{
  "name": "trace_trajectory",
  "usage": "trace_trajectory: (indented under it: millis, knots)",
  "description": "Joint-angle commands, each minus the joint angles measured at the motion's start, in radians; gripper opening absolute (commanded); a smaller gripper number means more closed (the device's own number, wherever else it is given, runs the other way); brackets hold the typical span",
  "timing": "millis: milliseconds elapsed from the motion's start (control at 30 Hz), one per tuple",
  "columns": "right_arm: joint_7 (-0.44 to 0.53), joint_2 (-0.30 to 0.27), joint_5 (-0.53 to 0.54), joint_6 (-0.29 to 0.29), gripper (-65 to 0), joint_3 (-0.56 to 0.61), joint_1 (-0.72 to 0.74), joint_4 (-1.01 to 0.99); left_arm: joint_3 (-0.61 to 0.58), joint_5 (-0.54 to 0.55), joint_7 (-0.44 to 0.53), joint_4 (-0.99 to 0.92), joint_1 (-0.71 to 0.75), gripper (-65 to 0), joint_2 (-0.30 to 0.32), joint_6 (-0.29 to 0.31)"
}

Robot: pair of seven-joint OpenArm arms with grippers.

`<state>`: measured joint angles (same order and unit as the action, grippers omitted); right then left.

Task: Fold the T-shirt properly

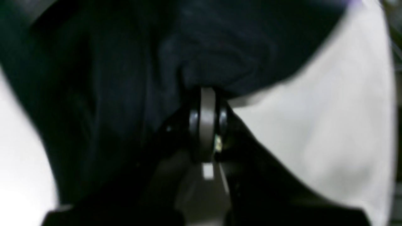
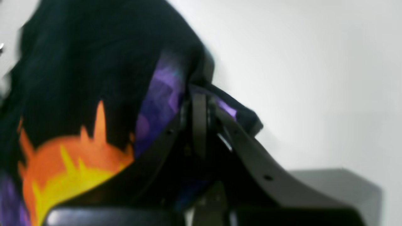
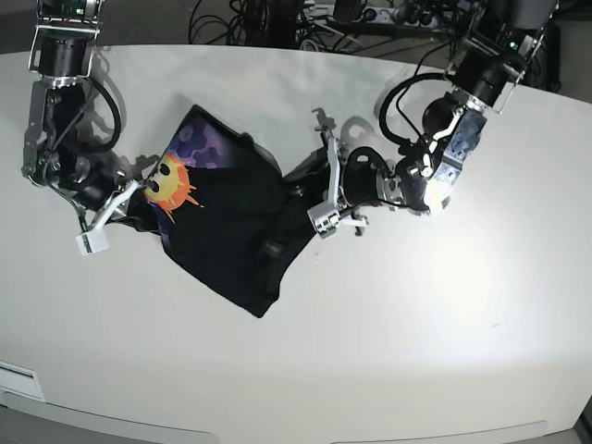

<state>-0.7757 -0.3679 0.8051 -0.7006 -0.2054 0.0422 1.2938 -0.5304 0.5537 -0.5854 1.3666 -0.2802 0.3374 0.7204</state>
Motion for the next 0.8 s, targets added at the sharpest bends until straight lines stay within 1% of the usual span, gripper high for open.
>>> trace_trajectory:
  millis: [0, 100, 233, 300, 367, 433, 533, 633, 767]
  knots:
    - [-0.024, -0.017, 0.003, 0.002, -65.0, -0.035, -0.019, 0.023, 0.003, -0.092, -0.040, -0.029, -0.029, -65.0, 0.017, -0.022]
    - [-0.041, -0.011, 0.065, 0.002, -65.0, -0.117, -0.113, 0.083, 0.003, -0.141, 0.055, -0.096, -0.075, -65.0, 0.016, -0.022]
    - [-0.041, 0.001, 0.090, 0.002, -65.0, -0.174, -0.241, 0.195, 0.003, -0.206, 0.224, -0.160, -0.117, -65.0, 0.007, -0.022]
    - [-0.041, 0.024, 0.089, 0.002, -65.0, -0.193, -0.296, 0.248, 0.003, -0.254, 0.318, -0.183, -0.128, -65.0, -0.003, -0.022]
    - [-0.041, 0.056, 0.086, 0.002, -65.0, -0.203, -0.344, 0.293, 0.003, -0.304, 0.387, -0.207, -0.133, -65.0, -0.023, -0.022]
    - [-0.041, 0.098, 0.085, 0.002, -65.0, -0.202, -0.383, 0.331, 0.003, -0.345, 0.414, -0.230, -0.134, -65.0, -0.048, -0.054]
    - [-0.042, 0.169, 0.080, 0.002, -65.0, -0.202, -0.425, 0.382, 0.003, -0.381, 0.414, -0.260, -0.134, -65.0, -0.090, -0.096]
    - [-0.042, 0.222, 0.077, 0.002, -65.0, -0.202, -0.465, 0.426, 0.003, -0.394, 0.415, -0.273, -0.135, -65.0, -0.121, -0.105]
    - [-0.042, 0.273, 0.077, 0.002, -65.0, -0.202, -0.516, 0.502, 0.003, -0.393, 0.421, -0.275, -0.142, -65.0, -0.124, -0.104]
